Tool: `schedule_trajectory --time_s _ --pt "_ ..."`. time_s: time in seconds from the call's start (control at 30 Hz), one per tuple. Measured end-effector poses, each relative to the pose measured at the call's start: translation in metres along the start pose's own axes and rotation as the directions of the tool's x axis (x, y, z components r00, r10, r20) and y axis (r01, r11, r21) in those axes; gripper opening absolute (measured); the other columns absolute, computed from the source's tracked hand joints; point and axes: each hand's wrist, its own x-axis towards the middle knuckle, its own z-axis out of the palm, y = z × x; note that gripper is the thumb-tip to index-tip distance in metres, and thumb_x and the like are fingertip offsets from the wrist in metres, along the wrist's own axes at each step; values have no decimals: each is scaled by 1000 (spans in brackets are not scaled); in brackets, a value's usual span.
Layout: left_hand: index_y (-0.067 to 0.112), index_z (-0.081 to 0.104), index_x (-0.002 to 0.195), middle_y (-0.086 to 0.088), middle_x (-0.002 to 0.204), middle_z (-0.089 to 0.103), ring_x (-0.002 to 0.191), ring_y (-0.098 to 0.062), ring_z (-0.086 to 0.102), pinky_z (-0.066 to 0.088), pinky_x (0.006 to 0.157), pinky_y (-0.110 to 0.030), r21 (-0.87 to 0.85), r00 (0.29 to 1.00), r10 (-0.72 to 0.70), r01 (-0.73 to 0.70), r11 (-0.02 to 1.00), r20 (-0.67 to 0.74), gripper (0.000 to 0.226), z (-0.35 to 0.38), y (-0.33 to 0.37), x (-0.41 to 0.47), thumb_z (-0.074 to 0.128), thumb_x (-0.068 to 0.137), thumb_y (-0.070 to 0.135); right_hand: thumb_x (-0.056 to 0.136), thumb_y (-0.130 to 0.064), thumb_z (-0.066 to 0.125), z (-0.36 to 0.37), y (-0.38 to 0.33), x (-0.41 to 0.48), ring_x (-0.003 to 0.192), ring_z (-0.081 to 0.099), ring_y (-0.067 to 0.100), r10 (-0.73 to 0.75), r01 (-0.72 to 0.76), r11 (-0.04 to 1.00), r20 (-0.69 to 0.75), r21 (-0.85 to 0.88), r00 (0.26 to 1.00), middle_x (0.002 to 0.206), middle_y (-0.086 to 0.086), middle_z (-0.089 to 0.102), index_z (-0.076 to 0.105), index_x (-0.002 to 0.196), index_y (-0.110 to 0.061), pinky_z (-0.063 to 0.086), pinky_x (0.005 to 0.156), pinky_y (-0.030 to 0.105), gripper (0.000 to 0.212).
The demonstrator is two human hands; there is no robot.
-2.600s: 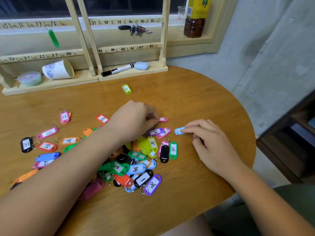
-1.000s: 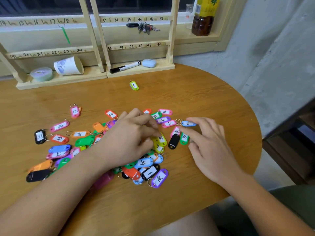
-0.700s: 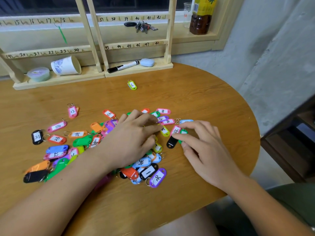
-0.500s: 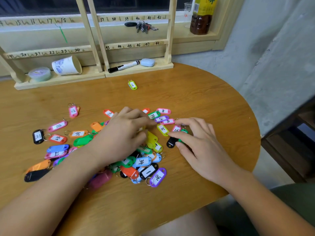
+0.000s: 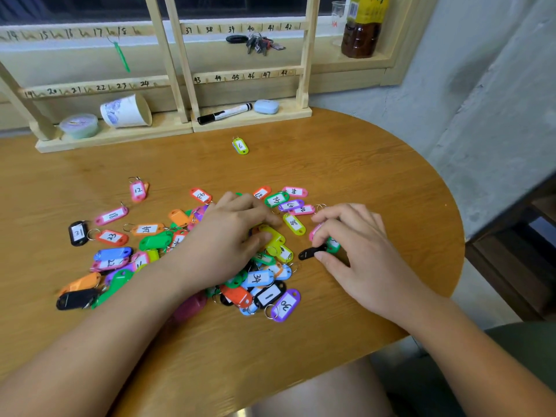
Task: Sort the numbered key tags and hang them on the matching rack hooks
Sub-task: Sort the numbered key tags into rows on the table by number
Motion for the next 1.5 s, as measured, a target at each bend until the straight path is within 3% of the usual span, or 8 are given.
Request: schedule_trajectory --time_s 0.33,0.6,0.73,0.87,0.97,1.2,1.33,1.5 --pt "36 64 107 20 110 57 103 -10 42 47 91 -50 -47 999 -48 48 998 -3 21 1 5 3 79 94 30 82 -5 84 1 -1 -32 128 54 16 -11 5 999 -135 -45 991 126 -12 63 70 96 -21 40 99 43 25" --pt "33 71 100 23 89 63 95 -7 56 48 84 -38 -105 996 9 -18 994 -88 22 4 10 8 82 91 16 81 3 77 4 6 -49 121 58 19 -49 37 994 -121 -103 991 123 -6 66 70 88 -18 43 92 41 23" --pt "30 75 101 19 87 67 94 -9 58 46 81 -35 -98 990 40 -54 994 -138 21 9 15 14 80 92 12 86 -3 61 1 8 -54 120 55 13 81 -83 997 -191 -3 978 123 -13 63 70 96 -20 44 98 35 21" --pt "27 78 99 16 93 75 94 -11 64 53 85 -41 -90 990 110 -118 989 -88 22 16 15 16 79 92 7 89 -4 53 -1 6 -50 120 54 10 140 -133 990 -222 44 965 123 -14 62 71 108 -21 43 100 29 31" --pt "27 80 108 15 105 77 98 -11 69 54 89 -37 -80 987 156 -159 984 -50 21 13 15 12 77 94 13 90 -3 52 2 3 -49 120 54 11 64 -66 998 -189 -4 980 124 -11 62 74 112 -20 43 95 38 35" --pt "33 75 111 21 105 69 100 -11 57 49 88 -37 -19 989 18 -22 1000 -148 27 -10 3 1 75 91 14 98 -9 59 17 -14 -25 127 54 18 10 -17 999 -149 -49 989 130 -8 62 75 125 -21 42 97 46 33" --pt "37 75 114 17 112 68 101 -16 52 50 89 -45 36 998 21 -19 999 -67 20 -9 -2 -5 71 95 33 95 -12 55 25 -23 -11 130 52 21 -31 23 991 -61 -130 998 137 -7 58 71 134 -24 41 98 45 44" --pt "40 74 126 18 115 63 105 -17 51 50 92 -49 55 999 -1 3 999 -38 31 -4 -4 -4 71 96 50 93 -17 49 26 -19 -8 131 52 23 5 -14 974 -41 -225 999 138 -6 59 72 130 -22 40 100 46 44"
